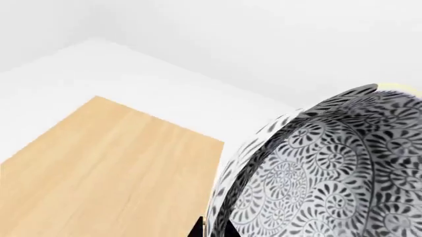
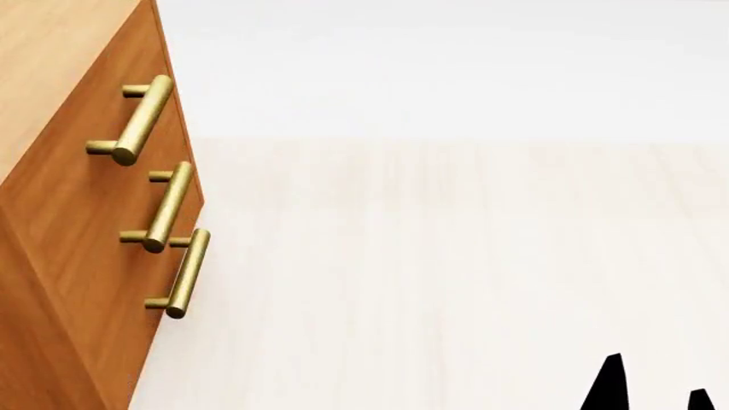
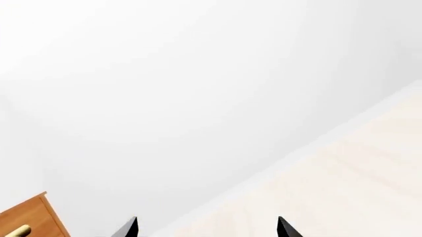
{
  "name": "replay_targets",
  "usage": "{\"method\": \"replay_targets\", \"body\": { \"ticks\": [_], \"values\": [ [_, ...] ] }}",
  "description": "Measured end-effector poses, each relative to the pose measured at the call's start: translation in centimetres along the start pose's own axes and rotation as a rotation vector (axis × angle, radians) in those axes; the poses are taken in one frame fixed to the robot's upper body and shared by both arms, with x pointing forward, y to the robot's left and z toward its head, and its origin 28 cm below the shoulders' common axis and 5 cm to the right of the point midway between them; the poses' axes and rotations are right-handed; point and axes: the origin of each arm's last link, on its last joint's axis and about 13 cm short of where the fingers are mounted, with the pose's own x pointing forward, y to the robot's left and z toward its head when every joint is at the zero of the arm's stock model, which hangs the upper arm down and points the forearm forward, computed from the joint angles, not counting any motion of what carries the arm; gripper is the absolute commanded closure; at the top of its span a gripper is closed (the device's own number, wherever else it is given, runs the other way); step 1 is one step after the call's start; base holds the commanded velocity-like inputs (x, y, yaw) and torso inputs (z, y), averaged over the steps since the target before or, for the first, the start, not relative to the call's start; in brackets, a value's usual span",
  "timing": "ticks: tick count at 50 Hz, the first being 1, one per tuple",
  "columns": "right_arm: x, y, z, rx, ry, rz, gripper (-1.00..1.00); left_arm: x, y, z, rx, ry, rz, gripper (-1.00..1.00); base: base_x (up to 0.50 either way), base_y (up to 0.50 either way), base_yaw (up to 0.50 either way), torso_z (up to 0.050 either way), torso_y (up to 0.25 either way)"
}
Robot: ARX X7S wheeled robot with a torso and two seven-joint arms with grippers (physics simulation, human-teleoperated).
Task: Put the bowl on top of the cabinet.
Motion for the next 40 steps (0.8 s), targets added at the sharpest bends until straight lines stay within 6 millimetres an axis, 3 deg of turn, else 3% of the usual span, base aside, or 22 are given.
{"method": "replay_targets", "body": {
  "ticks": [19,40],
  "values": [
    [0.8,-0.6,0.0,0.004,0.002,-0.041,-1.00,4.0,0.7,3.4,-0.314,0.076,0.115,1.00,0.00,0.00,0.00,0.001,0.001],
    [1.0,-0.8,0.1,0.002,-0.007,-0.052,-1.00,5.9,2.1,2.6,-0.448,0.031,0.287,1.00,0.00,0.00,0.00,0.000,0.000]
  ]
}}
